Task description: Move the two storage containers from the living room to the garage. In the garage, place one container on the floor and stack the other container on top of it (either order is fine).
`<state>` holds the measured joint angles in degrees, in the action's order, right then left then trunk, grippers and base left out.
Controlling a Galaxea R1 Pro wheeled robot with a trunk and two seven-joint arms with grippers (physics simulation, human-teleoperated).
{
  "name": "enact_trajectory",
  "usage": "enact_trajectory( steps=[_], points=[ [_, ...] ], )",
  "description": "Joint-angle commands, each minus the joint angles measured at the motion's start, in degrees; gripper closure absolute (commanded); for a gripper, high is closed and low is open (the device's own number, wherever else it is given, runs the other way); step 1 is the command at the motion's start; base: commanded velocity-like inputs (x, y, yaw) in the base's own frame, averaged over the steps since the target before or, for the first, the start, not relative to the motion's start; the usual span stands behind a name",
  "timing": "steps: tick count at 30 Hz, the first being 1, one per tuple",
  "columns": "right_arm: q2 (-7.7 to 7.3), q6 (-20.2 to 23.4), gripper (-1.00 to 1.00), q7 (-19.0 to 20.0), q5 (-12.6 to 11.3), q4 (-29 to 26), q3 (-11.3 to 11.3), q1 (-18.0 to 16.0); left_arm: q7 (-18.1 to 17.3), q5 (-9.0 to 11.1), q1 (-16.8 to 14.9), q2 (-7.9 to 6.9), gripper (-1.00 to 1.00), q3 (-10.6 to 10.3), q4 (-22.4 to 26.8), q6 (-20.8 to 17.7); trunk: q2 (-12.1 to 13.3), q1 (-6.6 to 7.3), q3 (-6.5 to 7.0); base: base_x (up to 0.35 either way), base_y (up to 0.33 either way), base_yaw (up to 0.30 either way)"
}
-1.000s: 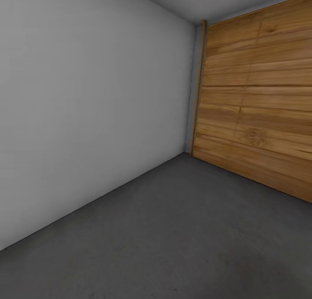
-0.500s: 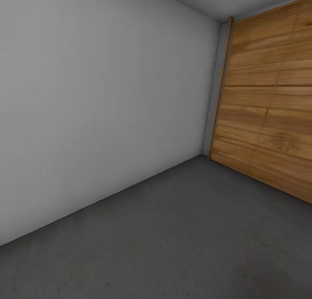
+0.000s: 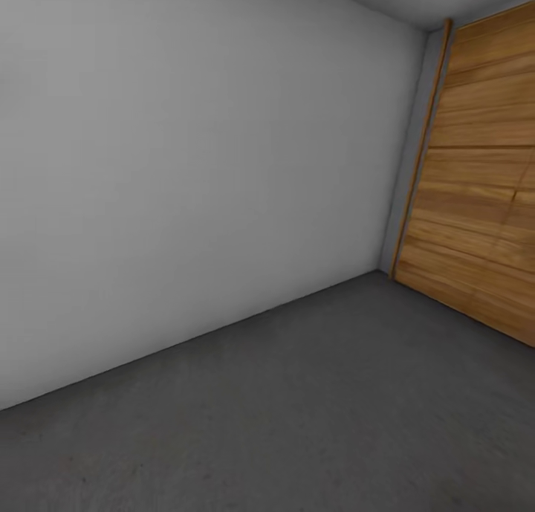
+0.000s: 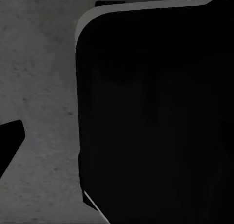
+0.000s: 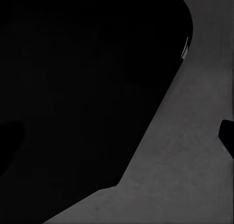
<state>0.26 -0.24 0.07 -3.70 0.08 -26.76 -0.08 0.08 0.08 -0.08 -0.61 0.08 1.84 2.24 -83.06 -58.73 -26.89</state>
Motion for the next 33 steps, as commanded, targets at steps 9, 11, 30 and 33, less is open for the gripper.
enact_trajectory(
  steps=[9,11,30,33],
  points=[
    [0.0,-0.03,-1.0,0.02,-0.37,0.01,-0.4,-0.01,0.01,0.01,-0.01,0.0,-1.0,-0.01,0.01,0.14,-0.02,0.0,-0.04,0.0,0.0,0.275],
    [0.0,-0.03,-1.0,0.02,-0.35,0.01,-0.4,-0.01,0.01,0.01,-0.01,0.0,-1.0,0.0,0.01,0.14,-0.02,0.0,-0.04,0.0,0.0,0.275],
    [0.0,-0.03,-1.0,-0.03,-0.4,0.01,-0.4,-0.01,0.01,0.01,-0.01,0.0,-1.0,0.0,0.01,0.14,-0.02,0.0,-0.04,0.0,0.0,0.275],
    [0.0,-0.03,-1.0,-0.02,-0.38,0.01,-0.4,-0.01,0.01,0.01,-0.01,0.0,-1.0,0.01,0.01,0.14,-0.02,0.0,-0.04,0.0,0.0,0.275]
  ],
)
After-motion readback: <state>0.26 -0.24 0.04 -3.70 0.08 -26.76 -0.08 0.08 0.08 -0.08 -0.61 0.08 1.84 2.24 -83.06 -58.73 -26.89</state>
